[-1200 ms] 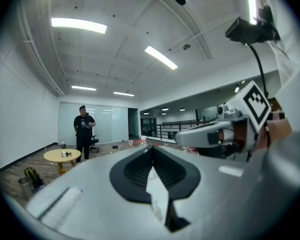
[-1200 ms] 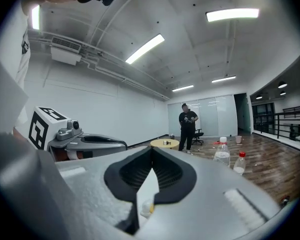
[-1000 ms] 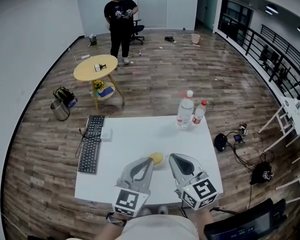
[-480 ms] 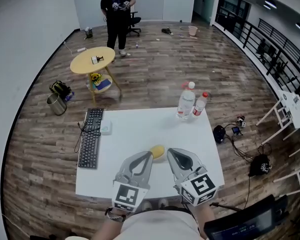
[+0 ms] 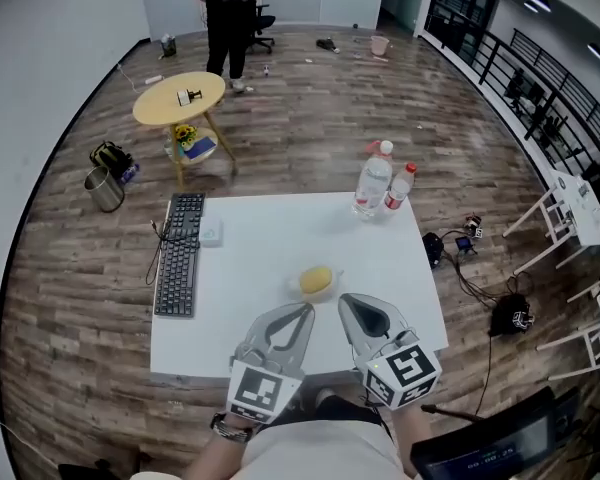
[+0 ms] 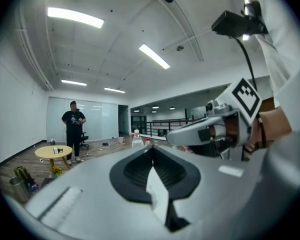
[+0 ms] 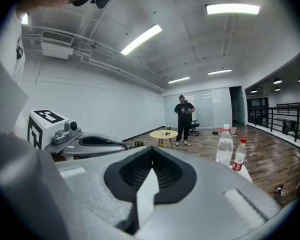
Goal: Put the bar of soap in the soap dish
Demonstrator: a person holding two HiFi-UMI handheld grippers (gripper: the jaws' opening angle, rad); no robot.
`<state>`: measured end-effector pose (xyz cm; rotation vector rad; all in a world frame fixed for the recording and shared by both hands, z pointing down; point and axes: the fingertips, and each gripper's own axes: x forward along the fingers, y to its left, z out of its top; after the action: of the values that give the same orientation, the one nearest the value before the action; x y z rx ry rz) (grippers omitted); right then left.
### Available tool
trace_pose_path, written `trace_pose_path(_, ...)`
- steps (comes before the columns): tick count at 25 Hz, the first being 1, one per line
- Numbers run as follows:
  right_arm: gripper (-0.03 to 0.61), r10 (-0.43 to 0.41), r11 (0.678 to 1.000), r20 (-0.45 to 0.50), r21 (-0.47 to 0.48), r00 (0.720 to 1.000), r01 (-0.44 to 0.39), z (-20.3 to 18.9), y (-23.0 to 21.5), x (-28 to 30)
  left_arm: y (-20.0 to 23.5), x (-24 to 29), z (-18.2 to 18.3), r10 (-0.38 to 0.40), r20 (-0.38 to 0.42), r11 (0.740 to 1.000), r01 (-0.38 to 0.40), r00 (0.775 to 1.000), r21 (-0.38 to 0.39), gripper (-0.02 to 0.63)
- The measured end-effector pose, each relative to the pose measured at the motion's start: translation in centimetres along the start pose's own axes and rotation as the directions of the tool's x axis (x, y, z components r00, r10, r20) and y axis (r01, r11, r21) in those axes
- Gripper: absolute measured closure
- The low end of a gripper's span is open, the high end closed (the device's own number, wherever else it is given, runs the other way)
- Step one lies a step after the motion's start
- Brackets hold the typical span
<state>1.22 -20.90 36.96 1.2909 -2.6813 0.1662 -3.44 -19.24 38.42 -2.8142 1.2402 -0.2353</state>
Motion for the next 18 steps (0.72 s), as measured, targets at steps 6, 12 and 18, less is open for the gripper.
trace_pose_path(6,0.577,0.003,1.0,0.022,-0.005,1.0,-0.003,1.1,0.9,0.2,0.4,-1.1,-0.1,0.023,-0.005,1.0,-0.023,1.0,-0.016,0.606)
trace_pose_path(12,0.577,0.016,1.0,0.062,-0.019,0.998,-0.015,2.2,1.6,-0.9,0.5,-2.1,0.9,0.058,0.007,0.998,-0.058,0.998,0.007,0.606)
trace_pose_path(18,0.577,0.02,1.0,0.065,-0.008,0.998,-0.02,1.8,2.0,-3.5,-0.8,-2.8,1.3,0.078,0.002,0.997,-0.078,0.997,0.0,0.606)
